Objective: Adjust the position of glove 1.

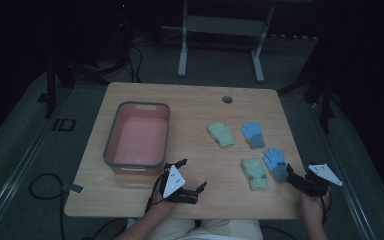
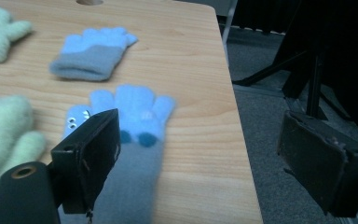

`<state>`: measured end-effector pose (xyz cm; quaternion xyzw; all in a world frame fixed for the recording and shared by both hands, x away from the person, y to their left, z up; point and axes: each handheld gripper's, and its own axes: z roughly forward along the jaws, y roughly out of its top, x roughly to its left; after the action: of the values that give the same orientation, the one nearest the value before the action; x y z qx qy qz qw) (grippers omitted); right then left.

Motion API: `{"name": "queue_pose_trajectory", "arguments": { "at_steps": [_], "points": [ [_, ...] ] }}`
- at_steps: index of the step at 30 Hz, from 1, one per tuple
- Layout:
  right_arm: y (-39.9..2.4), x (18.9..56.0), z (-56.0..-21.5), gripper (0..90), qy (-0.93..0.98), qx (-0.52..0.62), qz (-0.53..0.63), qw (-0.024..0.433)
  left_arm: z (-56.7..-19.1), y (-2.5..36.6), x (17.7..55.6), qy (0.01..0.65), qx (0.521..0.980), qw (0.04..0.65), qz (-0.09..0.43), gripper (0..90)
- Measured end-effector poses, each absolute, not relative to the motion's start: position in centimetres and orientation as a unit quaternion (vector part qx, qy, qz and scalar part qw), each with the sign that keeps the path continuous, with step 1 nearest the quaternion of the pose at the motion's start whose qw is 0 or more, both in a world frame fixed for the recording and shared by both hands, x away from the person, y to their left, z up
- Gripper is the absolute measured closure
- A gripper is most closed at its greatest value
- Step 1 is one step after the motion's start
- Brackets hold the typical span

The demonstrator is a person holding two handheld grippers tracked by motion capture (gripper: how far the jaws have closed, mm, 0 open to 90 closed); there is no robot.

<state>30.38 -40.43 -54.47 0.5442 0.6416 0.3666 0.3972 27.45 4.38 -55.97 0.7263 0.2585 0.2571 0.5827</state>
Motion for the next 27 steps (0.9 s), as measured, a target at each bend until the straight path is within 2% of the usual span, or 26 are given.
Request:
{"name": "queue_pose_trajectory", "arguments": {
  "at_steps": [6,11,15,17,19,20,21,27],
  "points": [
    [-39.4,30.6,-52.2,13.2,0.650,0.543,0.374,0.377,-56.0,4.5,27.6,0.262,0.725,0.585,0.251,1.8],
    [-38.7,31.0,-50.5,12.2,0.649,0.540,0.379,0.380,-56.0,4.5,27.6,0.262,0.726,0.584,0.251,1.8],
    [-37.9,32.3,-48.7,17.2,0.675,0.533,0.380,0.342,-56.0,4.4,27.6,0.260,0.727,0.584,0.252,1.9],
    [-37.6,32.8,-48.0,21.8,0.682,0.537,0.371,0.331,-56.0,4.4,27.6,0.260,0.727,0.584,0.252,1.9],
    [-37.4,32.9,-47.7,21.7,0.675,0.535,0.383,0.334,-56.0,4.4,27.6,0.260,0.727,0.584,0.252,1.9],
    [-36.8,33.3,-47.0,13.7,0.674,0.525,0.389,0.345,-56.0,4.4,27.5,0.259,0.727,0.583,0.252,1.8],
    [-36.4,33.4,-46.7,10.9,0.683,0.515,0.386,0.346,-56.0,4.4,27.5,0.259,0.727,0.583,0.253,1.8],
    [-34.1,34.3,-45.2,10.5,0.686,0.491,0.404,0.354,-56.0,4.4,27.6,0.260,0.727,0.584,0.252,1.9]
  ]
}}
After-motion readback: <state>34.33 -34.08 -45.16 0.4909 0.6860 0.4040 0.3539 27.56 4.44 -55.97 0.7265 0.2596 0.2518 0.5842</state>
